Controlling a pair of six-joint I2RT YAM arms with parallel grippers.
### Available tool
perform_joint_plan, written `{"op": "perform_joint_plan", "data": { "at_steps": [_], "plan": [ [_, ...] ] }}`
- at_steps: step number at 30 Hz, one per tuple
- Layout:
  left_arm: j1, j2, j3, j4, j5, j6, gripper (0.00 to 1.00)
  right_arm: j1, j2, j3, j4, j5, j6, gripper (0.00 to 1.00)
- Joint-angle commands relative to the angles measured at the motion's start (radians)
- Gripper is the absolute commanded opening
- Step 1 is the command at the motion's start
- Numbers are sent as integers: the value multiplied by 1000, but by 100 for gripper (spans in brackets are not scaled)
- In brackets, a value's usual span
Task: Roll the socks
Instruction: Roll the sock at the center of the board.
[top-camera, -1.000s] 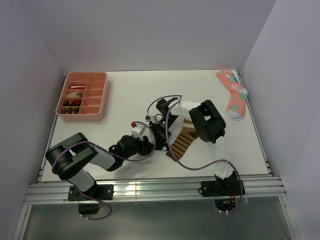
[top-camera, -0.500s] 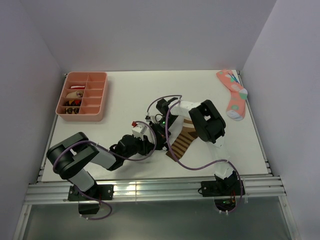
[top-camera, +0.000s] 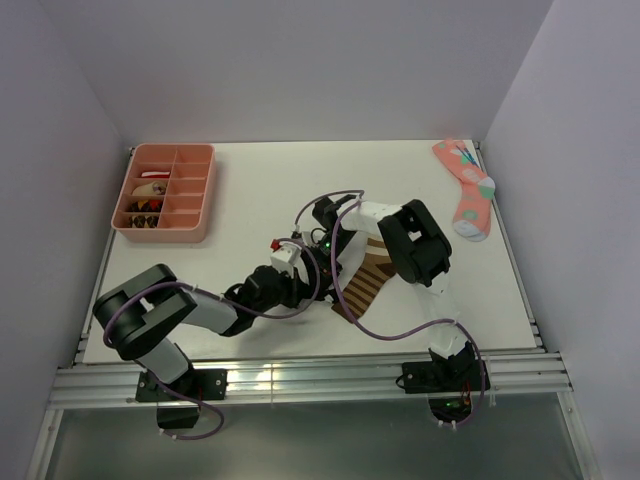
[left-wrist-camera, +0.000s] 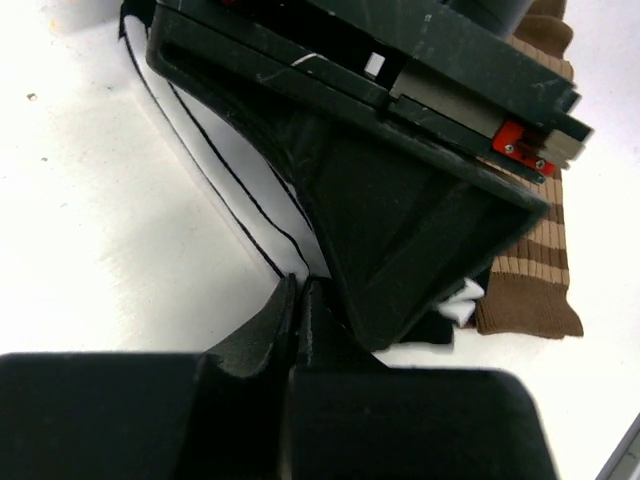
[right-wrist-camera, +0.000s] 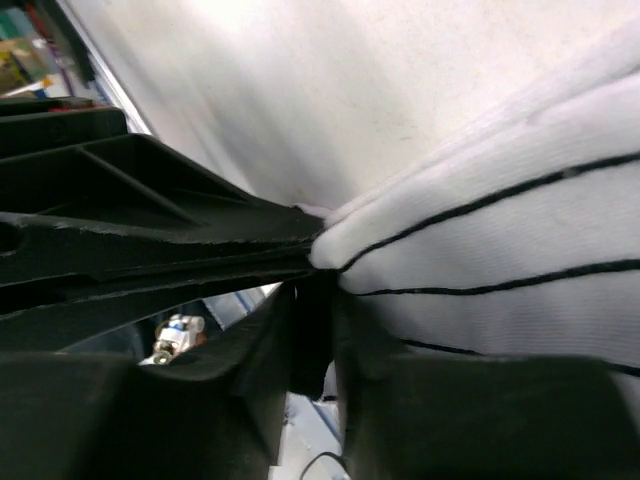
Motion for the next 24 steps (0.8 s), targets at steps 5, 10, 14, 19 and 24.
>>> {"op": "perform_joint_plan", "data": {
  "at_steps": [5,10,14,19,24],
  "plan": [
    [-20,-52,54,-221,-84,-58,0,-9,-48,-4,79,142,-4,46],
    [-22,-95,70,-308,-133,-119,0,-38,-123,-27,117,165,4,53],
    [-26,-107,75,-338,-151,-136,0,-67,-165,-44,135,173,-1,54],
    [-26,-110,81,-353,-156,-145,0,-79,-205,-75,152,220,-51,54],
    [-26,-112,96,-365,-145,-142,0,-79,-258,-110,169,231,-125,55]
  ]
}}
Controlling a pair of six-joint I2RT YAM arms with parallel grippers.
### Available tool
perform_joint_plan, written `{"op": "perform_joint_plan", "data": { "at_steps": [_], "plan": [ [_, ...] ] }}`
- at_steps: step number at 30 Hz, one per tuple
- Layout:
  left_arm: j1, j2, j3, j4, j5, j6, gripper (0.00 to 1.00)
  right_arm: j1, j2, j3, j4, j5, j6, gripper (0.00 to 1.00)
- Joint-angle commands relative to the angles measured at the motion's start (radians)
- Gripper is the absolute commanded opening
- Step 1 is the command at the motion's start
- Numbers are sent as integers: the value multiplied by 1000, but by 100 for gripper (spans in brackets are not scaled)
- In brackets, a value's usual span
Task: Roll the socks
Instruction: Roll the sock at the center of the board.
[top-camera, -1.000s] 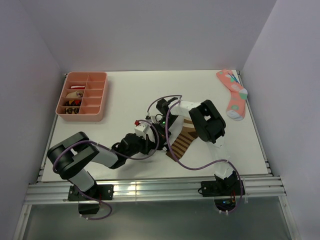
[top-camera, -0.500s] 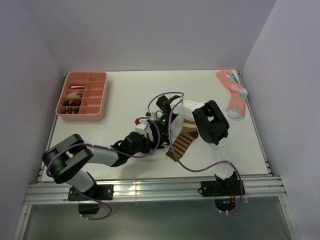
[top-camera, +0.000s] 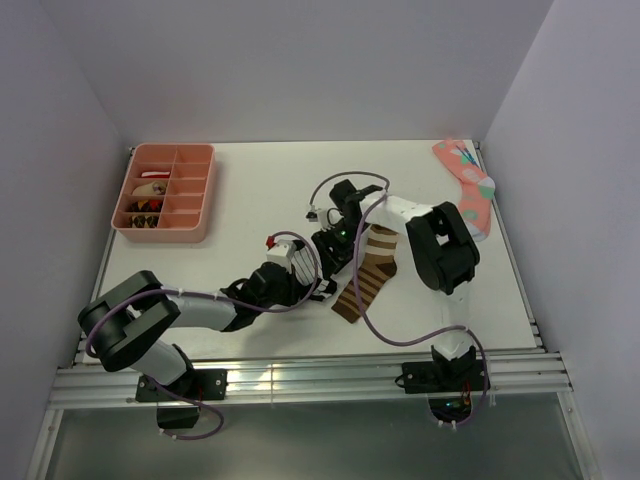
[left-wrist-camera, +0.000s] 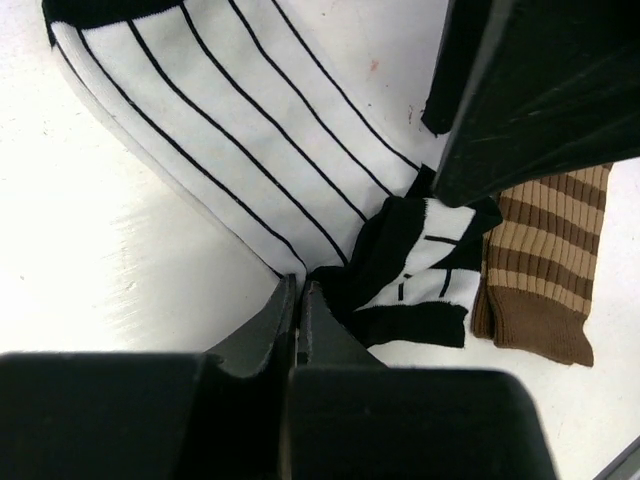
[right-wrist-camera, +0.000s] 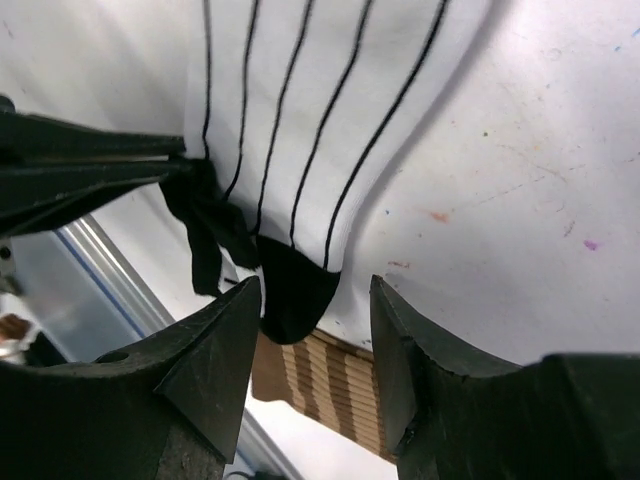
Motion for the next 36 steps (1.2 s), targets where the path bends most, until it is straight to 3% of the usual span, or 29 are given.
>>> {"op": "perform_joint_plan", "data": {
  "at_steps": [1,18,26,29,33,36],
  "plan": [
    [-6,-16,26,-56,-13,-3,0,3,-84,-24,39,17,-93,56],
    [-6,-25,70,-107,-1,21,0,6,-409,-361,338,11,-237,67],
    [0,-45,53,-74,31,26,1,31,-346,-332,343,34,-225,69],
    [0,-103,6,-19,51,23,11,31,-354,-337,366,43,-221,69],
    [7,-203,-43,2,40,17,39,31,-375,-346,366,63,-244,69],
    [20,-256,-62,13,31,6,50,32,-400,-370,387,92,-264,69]
  ]
}}
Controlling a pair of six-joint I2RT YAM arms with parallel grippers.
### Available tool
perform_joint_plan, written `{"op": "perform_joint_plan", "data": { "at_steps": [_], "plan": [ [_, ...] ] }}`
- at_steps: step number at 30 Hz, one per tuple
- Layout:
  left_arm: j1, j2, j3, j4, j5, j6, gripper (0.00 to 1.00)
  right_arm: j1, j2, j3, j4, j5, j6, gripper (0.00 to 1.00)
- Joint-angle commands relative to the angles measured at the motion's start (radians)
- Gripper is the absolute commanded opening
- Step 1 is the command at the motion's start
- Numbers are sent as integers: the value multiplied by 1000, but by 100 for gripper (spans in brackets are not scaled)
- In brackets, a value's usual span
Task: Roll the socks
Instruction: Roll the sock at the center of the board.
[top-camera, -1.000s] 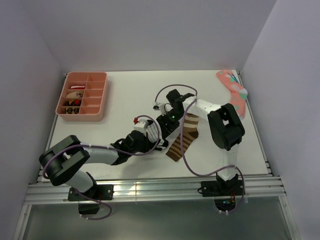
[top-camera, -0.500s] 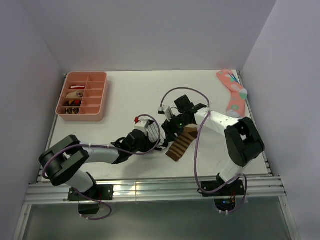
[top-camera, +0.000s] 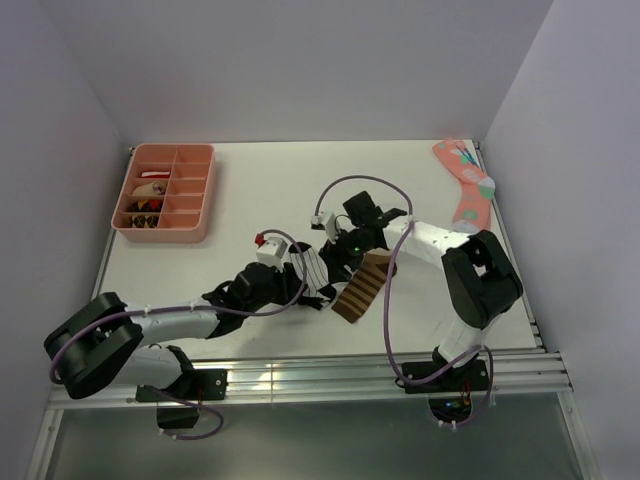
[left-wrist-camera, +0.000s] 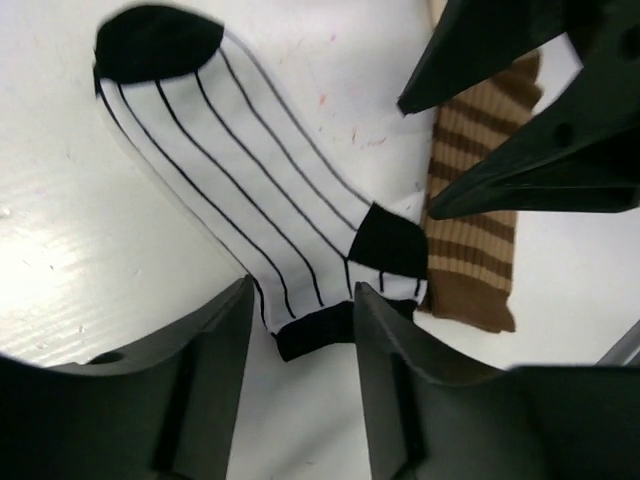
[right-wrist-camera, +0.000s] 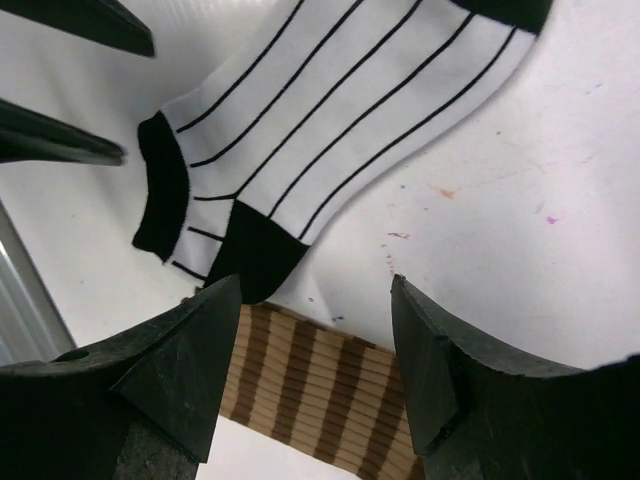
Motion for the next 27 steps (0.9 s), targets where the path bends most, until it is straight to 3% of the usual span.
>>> {"op": "perform_joint_plan", "data": {
  "at_steps": [1,4,7,9,12,18,27],
  "plan": [
    [13,-68,-20,72,-6,-9,52,9,-59,-8,49,39,-40,69],
    [27,-105,-32,81,-21,-54,53,20,-82,-40,72,55,-57,69],
    [90,-90,-24,52,-26,-138,41,39,-142,-96,121,102,-77,68],
    [176,-62,-39,85,57,-199,33,72,-194,-147,162,151,-95,68],
    [221,-13,-23,129,130,-221,28,149,-279,-239,246,252,-115,67],
    [219,82,17,216,265,-227,27,300,-365,-342,358,372,-144,65],
    [219,226,111,293,358,-282,27,403,-366,-413,460,470,-200,63]
  ]
}}
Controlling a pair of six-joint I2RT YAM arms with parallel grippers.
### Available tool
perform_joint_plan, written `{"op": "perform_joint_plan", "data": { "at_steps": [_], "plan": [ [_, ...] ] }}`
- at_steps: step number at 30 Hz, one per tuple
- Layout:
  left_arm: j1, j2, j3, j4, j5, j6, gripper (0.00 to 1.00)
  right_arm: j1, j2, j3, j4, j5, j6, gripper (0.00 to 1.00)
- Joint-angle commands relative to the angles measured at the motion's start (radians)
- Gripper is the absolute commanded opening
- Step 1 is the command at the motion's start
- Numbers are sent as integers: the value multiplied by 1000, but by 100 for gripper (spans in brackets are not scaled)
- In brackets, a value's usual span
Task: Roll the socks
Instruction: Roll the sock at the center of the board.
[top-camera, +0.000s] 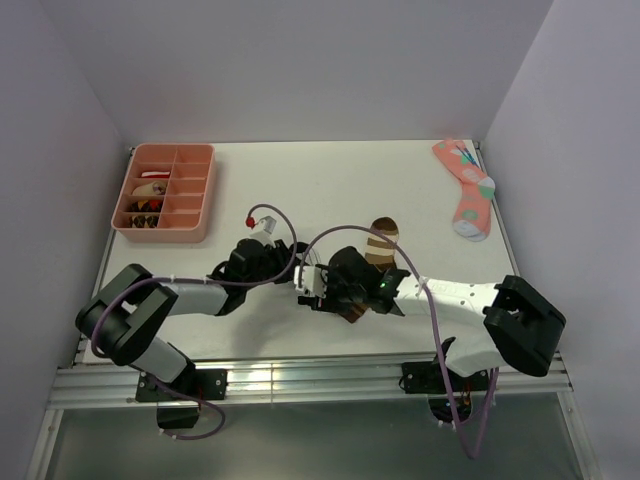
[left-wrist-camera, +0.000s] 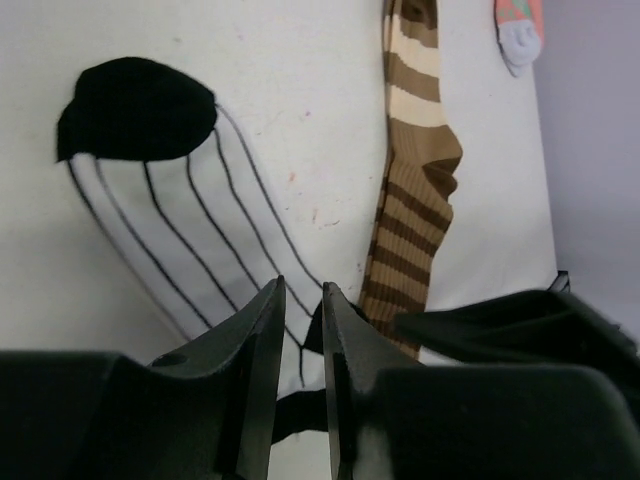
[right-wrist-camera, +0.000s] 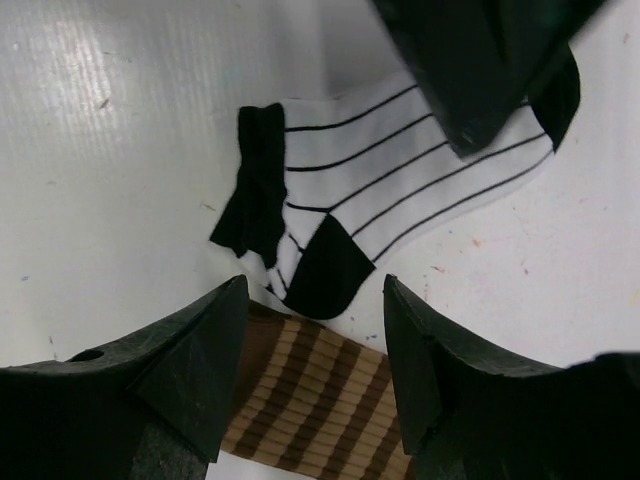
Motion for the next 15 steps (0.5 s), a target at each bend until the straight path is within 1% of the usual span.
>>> {"op": "perform_joint_plan", "data": {
  "at_steps": [1,8,15],
  "plan": [
    [-2,41,57,83,61,-34,27,51,-22,-31,87,68,-41,63],
    [-2,121,98,83,58,-46,25,109,-8,-66,147,114,-60,63],
    [-2,161,118,63,60,-50,25,151,21,-69,158,164,-94,63]
  ]
}}
